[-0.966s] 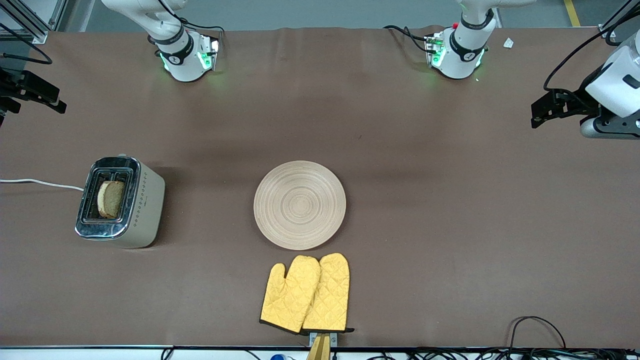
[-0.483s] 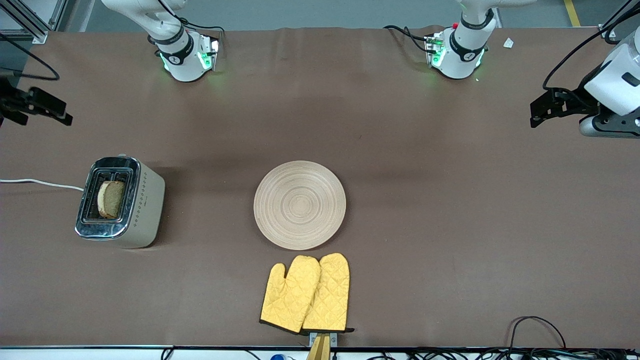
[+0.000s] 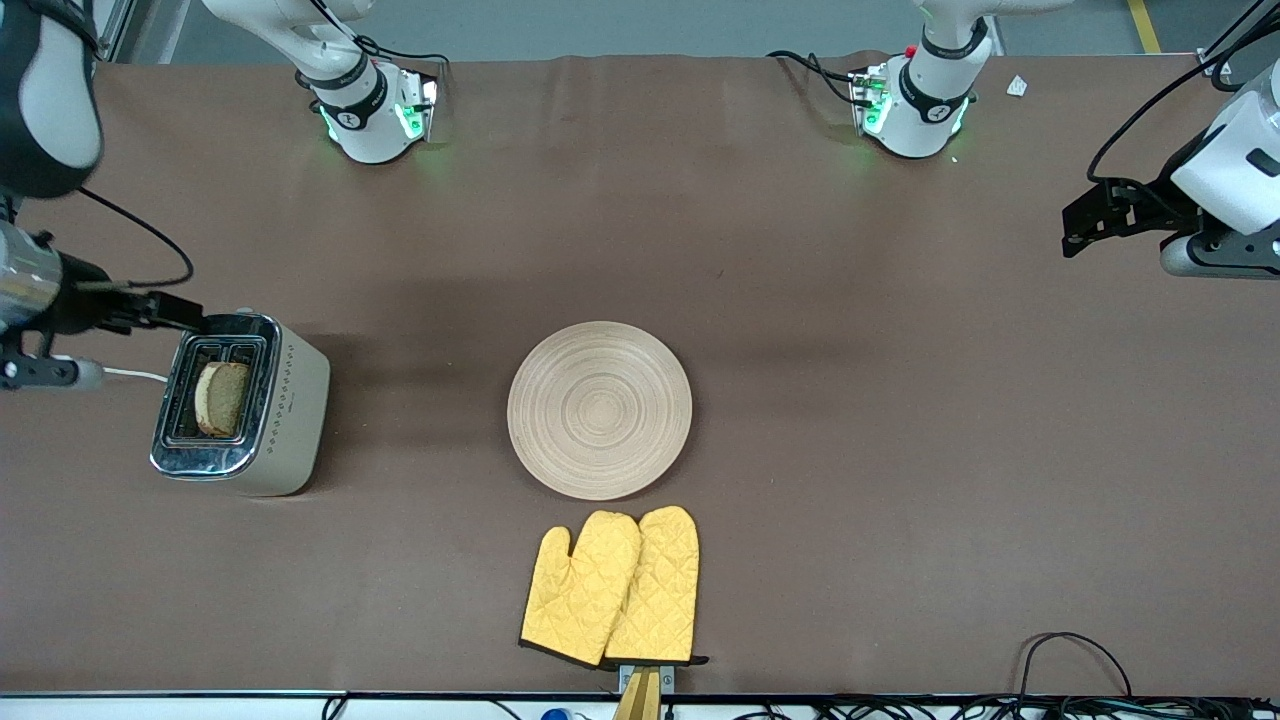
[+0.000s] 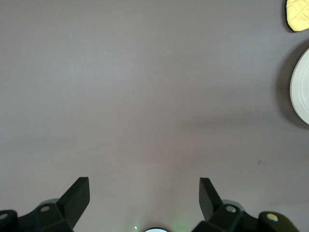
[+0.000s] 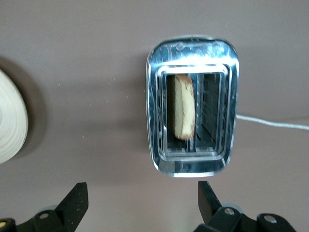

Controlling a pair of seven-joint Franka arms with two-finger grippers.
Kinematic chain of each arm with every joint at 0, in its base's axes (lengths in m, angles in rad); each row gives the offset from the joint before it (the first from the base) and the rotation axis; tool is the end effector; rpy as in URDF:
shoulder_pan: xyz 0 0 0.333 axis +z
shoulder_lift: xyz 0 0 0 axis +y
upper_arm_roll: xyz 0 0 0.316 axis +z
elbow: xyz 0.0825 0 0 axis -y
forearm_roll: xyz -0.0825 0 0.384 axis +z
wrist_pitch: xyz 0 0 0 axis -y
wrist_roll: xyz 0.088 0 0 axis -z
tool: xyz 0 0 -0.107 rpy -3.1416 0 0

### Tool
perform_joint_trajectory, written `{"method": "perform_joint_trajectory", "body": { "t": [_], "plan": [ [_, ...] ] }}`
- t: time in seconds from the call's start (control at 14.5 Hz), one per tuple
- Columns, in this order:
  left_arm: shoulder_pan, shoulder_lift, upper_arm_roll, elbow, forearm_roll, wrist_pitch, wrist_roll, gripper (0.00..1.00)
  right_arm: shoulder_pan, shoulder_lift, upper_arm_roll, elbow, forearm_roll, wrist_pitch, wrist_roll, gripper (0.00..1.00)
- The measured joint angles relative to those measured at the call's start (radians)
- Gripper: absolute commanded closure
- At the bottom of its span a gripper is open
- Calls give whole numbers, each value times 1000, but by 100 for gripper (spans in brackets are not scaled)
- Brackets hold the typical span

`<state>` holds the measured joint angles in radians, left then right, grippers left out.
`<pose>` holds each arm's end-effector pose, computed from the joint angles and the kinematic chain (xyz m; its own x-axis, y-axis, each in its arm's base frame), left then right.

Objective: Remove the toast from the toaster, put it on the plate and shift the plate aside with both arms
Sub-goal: 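Lower the right gripper onto the toast slice and grasp it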

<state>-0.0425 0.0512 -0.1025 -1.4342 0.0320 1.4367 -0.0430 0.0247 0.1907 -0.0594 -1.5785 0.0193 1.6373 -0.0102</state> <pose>0.5517 -0.0750 0.6483 0.9941 -0.0975 -0.0472 -0.0990 -0.9947 -0.0287 0.6065 -0.0164 0.5154 0.9910 -0.0259 -0.1311 -0.0273 -0.9996 -0.0090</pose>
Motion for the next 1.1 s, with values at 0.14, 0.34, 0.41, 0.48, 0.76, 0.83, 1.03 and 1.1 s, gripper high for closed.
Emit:
{"method": "perform_joint_trajectory", "body": {
  "t": [0.14,0.34,0.41,0.48,0.76,0.83,1.03,1.1],
  "plan": [
    [-4,0,-1,0,0,0,0,0,11,17,0,-71,-17,127,-16,0],
    [-4,1,-1,1,0,0,0,0,5,45,-3,-140,-22,234,-80,0],
    [-5,1,-1,1,0,0,0,0,-6,59,-5,-146,-20,254,-106,0],
    [-5,2,-1,1,0,0,0,0,-20,75,-7,-148,-18,267,-131,0],
    [-3,2,0,1,0,0,0,0,-54,131,-9,-148,-16,283,-158,2],
    [-3,2,0,1,0,0,0,0,-59,145,-9,-148,-16,289,-158,30],
    [-3,2,0,1,0,0,0,0,-68,164,-10,-148,-16,293,-159,86],
    [-3,2,0,1,0,0,0,0,-68,164,-9,-147,-15,293,-159,95]
  ]
}}
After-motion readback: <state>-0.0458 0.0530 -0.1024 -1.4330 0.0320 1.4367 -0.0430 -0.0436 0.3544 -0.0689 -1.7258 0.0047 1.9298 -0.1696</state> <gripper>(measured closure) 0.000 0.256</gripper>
